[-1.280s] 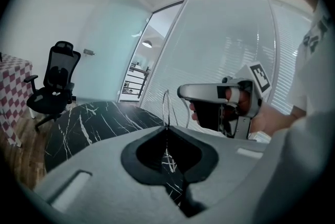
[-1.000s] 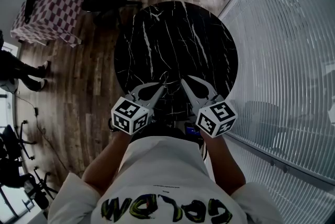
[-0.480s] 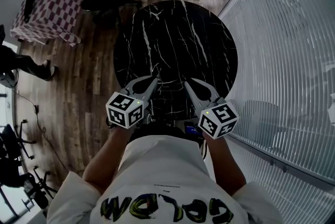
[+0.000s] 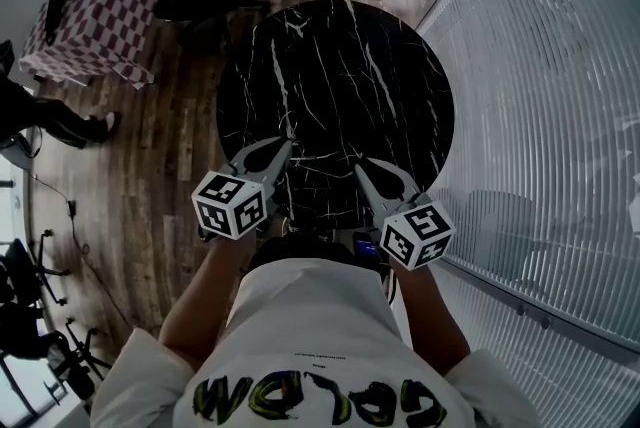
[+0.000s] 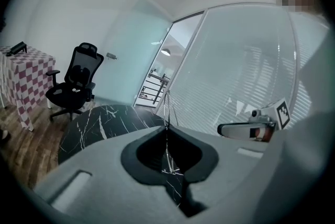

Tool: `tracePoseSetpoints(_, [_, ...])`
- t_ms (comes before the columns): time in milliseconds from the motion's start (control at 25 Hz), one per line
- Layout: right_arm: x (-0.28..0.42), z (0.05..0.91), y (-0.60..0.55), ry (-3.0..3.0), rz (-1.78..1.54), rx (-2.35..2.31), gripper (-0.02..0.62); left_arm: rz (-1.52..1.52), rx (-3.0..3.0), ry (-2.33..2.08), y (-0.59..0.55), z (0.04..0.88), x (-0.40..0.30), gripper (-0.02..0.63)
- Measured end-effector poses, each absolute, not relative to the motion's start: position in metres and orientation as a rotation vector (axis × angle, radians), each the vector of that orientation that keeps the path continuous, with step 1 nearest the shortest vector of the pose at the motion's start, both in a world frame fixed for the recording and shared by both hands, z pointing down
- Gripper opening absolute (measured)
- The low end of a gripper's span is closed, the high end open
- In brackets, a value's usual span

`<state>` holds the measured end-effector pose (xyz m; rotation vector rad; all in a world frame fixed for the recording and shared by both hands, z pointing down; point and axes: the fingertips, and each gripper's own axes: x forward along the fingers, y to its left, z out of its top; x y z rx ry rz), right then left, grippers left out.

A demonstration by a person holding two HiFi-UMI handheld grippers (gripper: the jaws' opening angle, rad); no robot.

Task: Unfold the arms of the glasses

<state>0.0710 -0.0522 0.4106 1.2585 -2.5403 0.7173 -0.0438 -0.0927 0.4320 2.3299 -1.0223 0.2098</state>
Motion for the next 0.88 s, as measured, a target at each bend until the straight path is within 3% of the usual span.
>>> tracePoseSetpoints(880, [0.069,0.413,-0.048,-2.56,0.748,1.238,0.041,0.351,2.414,-0.996,-0.084,0.432,-0.037,0.006])
